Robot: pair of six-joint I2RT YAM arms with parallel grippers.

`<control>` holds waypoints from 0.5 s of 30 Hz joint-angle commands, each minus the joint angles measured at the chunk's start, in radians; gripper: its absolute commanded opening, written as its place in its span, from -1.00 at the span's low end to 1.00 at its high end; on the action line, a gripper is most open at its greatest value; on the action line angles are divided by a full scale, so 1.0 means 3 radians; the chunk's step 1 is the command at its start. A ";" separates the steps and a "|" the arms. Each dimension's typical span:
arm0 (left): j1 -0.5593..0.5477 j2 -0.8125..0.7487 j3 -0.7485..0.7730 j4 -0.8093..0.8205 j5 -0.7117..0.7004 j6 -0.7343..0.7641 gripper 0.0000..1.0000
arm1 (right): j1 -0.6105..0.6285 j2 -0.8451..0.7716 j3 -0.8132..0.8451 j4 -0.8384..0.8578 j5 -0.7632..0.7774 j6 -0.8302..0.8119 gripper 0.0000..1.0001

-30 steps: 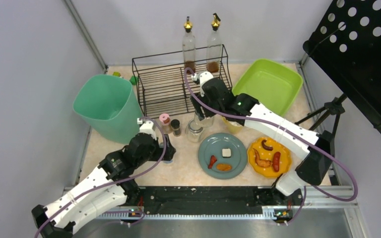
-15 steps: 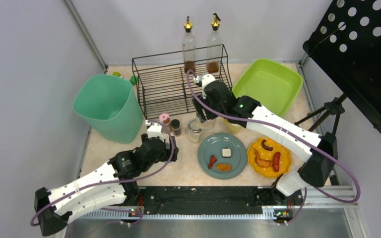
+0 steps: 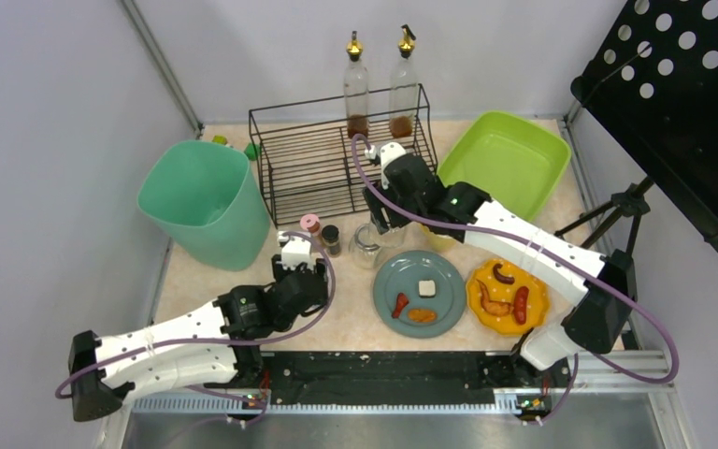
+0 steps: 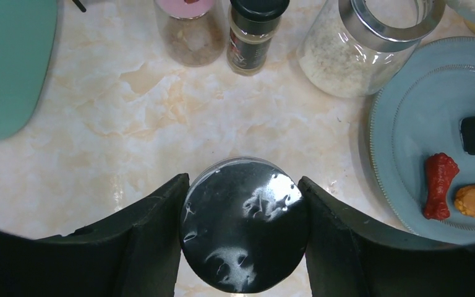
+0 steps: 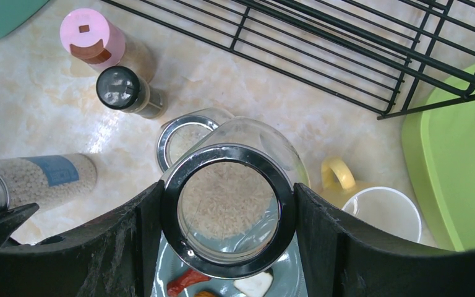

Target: Clear the kitchen counter

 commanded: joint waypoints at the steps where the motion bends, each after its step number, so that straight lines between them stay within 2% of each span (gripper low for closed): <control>1: -0.0034 0.0009 0.0185 0.0028 -0.0269 -0.0057 -0.03 | -0.0018 -0.0211 0.0062 0.0256 0.0026 0.0059 -0.41; 3: -0.0037 0.0004 0.0217 0.0011 -0.0297 -0.0031 -0.29 | -0.0019 -0.0239 0.0137 0.0229 0.0038 0.0045 -0.41; 6: -0.0038 -0.0015 0.0383 -0.0088 -0.0368 0.0002 -0.50 | -0.0020 -0.0242 0.0342 0.0159 0.0114 -0.0018 -0.41; 9: -0.0038 0.0000 0.0657 -0.0246 -0.0436 0.0081 -1.00 | -0.0049 -0.0176 0.0617 0.0053 0.0194 -0.0109 -0.41; 15: -0.0038 0.0153 0.1349 -0.0615 -0.0456 0.0322 -1.00 | -0.0343 -0.0007 0.1114 -0.0030 0.0098 -0.0125 -0.43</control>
